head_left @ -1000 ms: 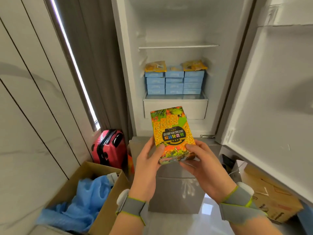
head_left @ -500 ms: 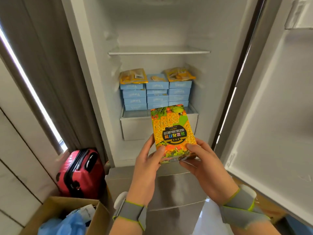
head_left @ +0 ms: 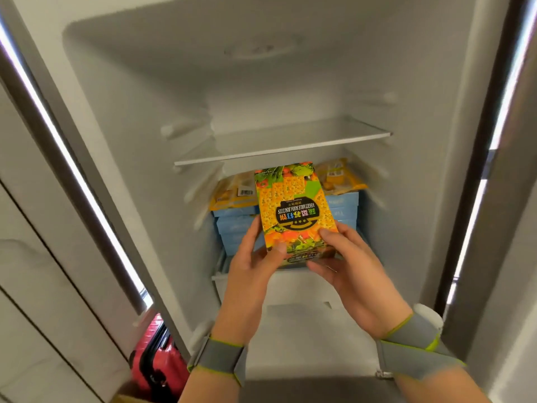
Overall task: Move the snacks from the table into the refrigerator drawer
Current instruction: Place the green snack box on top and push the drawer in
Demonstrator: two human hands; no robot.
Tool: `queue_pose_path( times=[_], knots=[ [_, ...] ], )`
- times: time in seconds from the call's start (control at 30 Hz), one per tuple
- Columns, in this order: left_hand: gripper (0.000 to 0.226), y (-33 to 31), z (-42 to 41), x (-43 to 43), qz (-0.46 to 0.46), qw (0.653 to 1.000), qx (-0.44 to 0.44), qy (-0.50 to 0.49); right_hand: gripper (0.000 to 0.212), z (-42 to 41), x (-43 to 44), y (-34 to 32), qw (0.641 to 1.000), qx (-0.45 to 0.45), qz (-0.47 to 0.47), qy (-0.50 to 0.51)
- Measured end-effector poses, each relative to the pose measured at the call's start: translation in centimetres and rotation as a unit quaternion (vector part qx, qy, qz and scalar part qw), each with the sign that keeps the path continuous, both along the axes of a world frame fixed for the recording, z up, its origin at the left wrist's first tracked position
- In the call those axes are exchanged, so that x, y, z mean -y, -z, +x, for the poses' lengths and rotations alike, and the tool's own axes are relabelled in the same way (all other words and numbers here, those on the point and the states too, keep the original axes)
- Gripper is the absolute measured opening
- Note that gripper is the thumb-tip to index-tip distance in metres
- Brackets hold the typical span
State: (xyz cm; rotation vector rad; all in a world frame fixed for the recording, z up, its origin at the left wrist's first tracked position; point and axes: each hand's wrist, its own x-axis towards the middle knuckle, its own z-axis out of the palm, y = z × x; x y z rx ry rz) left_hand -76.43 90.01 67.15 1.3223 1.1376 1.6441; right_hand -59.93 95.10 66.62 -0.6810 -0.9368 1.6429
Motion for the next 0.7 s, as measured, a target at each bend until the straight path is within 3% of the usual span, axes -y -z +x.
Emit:
queue_pose_path(
  times=[0.23, 0.37, 0.43, 0.53, 0.7],
  knots=[
    [0.066, -1.0, -3.2, -6.8, -0.001, 0.995, -0.085, -0.056, 0.039, -1.9, -4.9, -1.9, 0.999, -0.005, 0.045, -0.018],
    [0.061, -0.6, -4.7, -10.0, 0.013, 0.978, -0.158, -0.133, 0.031, -3.2, -7.5, -2.1, 0.984, 0.126, 0.093, 0.084],
    [0.059, -0.6, -5.5, -11.2, 0.034, 0.963, -0.209, -0.169, 0.026, -3.6, -9.1, -1.9, 0.946, 0.243, 0.134, 0.169],
    [0.061, -1.0, -6.2, -12.6, 0.06, 0.929, -0.294, -0.217, 0.021, -3.9, -10.6, -1.9, 0.853, 0.397, 0.216, 0.26],
    [0.053, -1.5, -7.4, -15.2, 0.12, 0.849, -0.422, -0.294, 0.023, -4.8, -13.0, -1.9, 0.731, 0.493, 0.318, 0.347]
  ],
)
